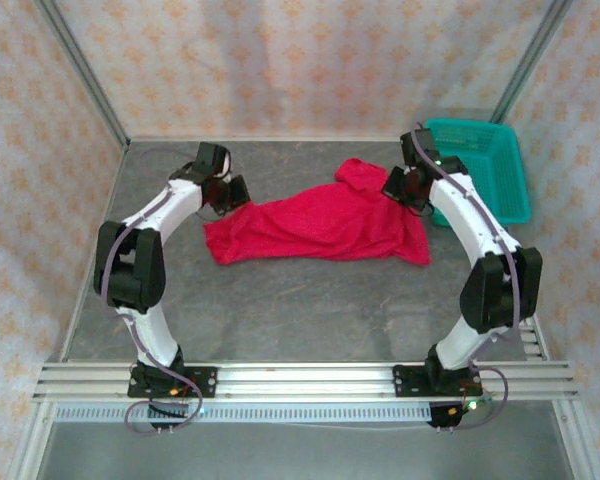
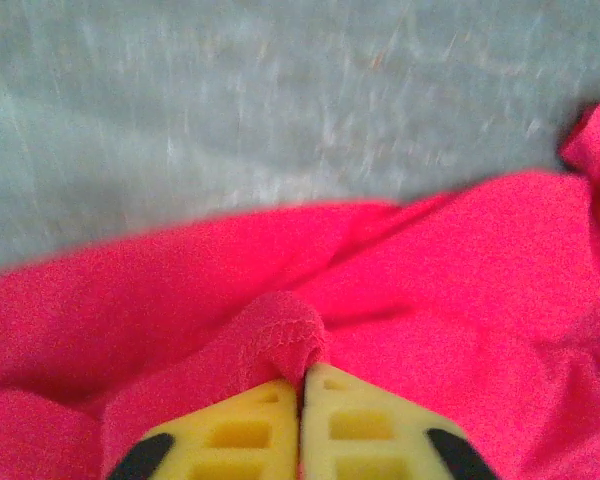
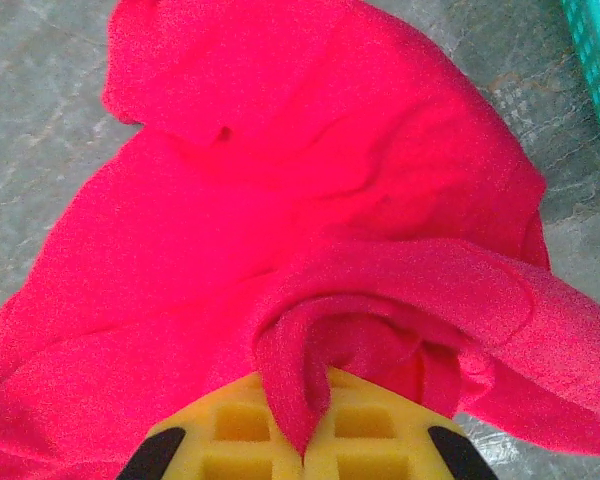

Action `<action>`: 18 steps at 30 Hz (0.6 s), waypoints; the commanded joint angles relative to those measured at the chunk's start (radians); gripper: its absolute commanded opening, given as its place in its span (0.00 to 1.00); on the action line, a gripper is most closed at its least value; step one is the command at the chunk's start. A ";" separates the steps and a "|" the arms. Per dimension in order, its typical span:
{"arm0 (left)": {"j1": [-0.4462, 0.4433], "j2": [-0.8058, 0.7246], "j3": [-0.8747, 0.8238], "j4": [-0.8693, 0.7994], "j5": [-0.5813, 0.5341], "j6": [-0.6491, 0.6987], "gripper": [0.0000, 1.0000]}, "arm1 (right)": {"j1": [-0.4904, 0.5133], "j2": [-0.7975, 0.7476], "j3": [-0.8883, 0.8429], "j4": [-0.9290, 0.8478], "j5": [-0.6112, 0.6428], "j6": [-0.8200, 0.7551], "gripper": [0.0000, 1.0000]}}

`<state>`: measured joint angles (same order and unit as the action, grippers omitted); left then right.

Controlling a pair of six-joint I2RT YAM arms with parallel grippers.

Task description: Fold the inside-out t-shirt

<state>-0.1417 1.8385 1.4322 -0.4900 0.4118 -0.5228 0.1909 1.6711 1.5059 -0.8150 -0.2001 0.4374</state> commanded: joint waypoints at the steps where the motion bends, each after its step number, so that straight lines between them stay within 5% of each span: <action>1: 0.007 0.042 0.102 -0.135 -0.122 0.098 0.29 | 0.001 0.009 0.059 0.008 0.057 0.000 0.00; 6: 0.006 0.061 0.185 -0.249 -0.165 0.195 0.65 | 0.001 0.011 0.057 0.005 0.054 -0.016 0.00; 18: -0.199 0.064 0.211 -0.456 -0.311 0.571 0.51 | 0.001 0.019 0.039 0.027 0.012 -0.029 0.00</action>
<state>-0.3180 1.8896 1.6100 -0.8577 0.1768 -0.0738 0.1909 1.6917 1.5356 -0.8104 -0.1841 0.4210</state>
